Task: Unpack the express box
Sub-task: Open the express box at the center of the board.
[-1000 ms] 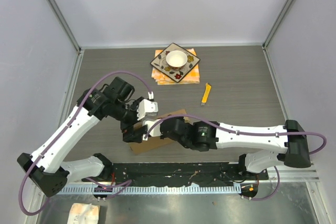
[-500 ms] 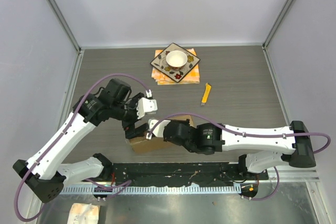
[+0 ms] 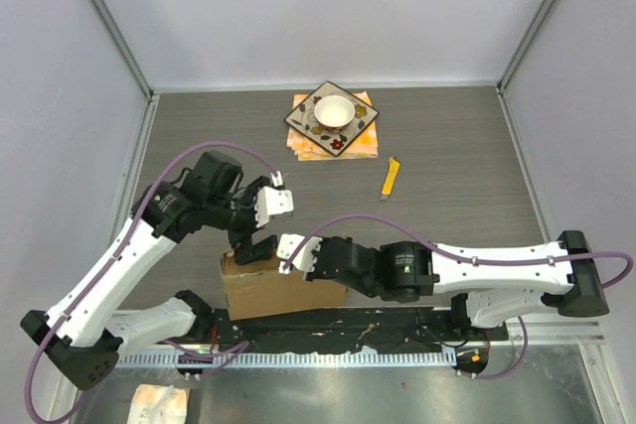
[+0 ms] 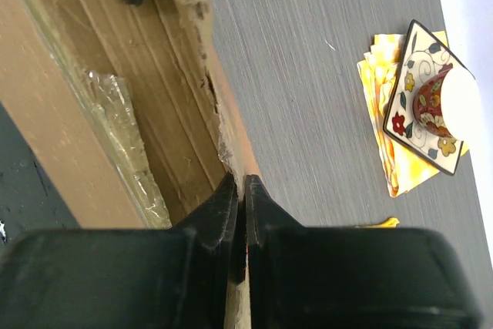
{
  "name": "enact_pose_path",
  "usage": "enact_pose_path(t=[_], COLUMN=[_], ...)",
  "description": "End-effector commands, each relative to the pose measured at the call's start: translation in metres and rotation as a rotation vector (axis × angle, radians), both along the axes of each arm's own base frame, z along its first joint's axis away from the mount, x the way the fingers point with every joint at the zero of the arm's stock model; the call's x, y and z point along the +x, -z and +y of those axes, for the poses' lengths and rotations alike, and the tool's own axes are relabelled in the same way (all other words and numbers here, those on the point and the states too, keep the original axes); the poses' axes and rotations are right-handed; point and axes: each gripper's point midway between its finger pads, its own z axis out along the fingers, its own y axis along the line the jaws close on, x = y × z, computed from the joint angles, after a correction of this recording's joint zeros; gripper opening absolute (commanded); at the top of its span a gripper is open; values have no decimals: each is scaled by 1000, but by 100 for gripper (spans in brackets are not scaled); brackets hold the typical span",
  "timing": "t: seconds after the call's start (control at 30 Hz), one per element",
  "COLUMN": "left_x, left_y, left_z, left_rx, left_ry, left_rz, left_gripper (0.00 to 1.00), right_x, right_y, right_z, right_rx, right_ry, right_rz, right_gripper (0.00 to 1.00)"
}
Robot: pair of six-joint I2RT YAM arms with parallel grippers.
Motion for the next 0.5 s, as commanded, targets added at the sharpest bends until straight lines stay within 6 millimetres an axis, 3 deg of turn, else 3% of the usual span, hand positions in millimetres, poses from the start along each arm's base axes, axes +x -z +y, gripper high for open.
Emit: enact_pose_path(t=[0.0, 0.2, 0.3, 0.37, 0.4, 0.43, 0.47], left_x=[-14, -17, -15, -13, -13, -11, -9], left_y=[23, 42, 44, 48, 51, 53, 54], left_z=[-5, -13, -16, -15, -14, -15, -14], left_rx=[2, 56, 65, 81, 91, 90, 102], left_ry=[100, 151, 173, 182, 183, 178, 166], left_rz=[70, 173, 173, 163, 168, 162, 150], left_gripper=[100, 100, 91, 69, 45, 11, 1], right_x=[-4, -9, -12, -13, -17, -17, -19], right_y=[-66, -75, -82, -86, -88, -88, -89], right_z=[20, 23, 27, 27, 27, 26, 27], right_rx=[276, 312, 339, 354, 360, 363, 367], right_ry=[-6, -22, -33, -34, -42, -43, -47], right_rz=[8, 4, 9, 9, 9, 9, 9], right_gripper=[1, 1, 1, 1, 1, 1, 1])
